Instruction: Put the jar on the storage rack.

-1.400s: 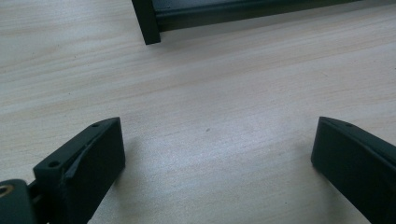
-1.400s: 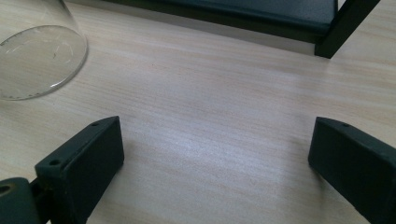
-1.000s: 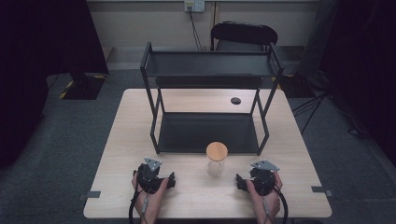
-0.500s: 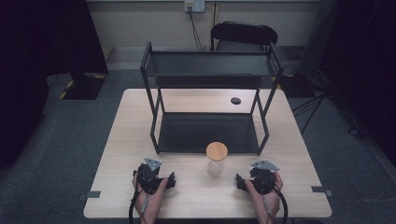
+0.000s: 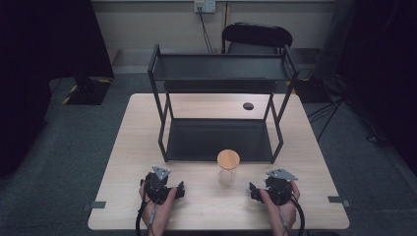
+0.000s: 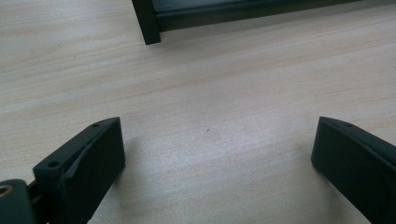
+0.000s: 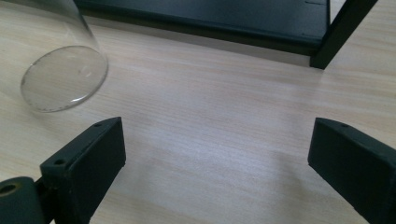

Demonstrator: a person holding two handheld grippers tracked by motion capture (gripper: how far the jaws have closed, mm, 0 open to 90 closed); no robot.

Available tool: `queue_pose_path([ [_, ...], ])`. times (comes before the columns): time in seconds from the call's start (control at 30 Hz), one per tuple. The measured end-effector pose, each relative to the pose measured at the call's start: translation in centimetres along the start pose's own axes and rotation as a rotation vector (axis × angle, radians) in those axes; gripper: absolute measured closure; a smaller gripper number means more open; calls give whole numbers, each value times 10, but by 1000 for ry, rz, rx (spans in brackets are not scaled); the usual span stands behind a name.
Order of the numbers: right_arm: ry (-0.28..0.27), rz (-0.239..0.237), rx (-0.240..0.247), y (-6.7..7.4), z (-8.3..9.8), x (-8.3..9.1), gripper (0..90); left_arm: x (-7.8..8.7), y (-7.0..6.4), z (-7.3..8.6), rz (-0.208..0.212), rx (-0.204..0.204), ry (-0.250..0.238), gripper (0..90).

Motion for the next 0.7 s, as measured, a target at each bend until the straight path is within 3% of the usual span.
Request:
queue_pose_path([
  [0.33, -27, -22, 13, 9, -3, 4, 34, 0, 0, 0, 0, 0, -1, 24],
  [0.47, -33, -66, 2, 13, -4, 7, 33, 0, 0, 0, 0, 0, -1, 23],
  [0.7, -53, -99, -3, 19, -7, 15, 32, 0, 0, 0, 4, -3, 2, 15],
])
Point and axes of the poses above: each handheld gripper's, and its own axes: x roughly backward along the jaws, z roughly out of its underside, y roughly to its left, the point moved 4 cm from there along -x, roughly forward along the jaws, and after that the axes turned 4 degrees about -z, right-handed, at the moved point
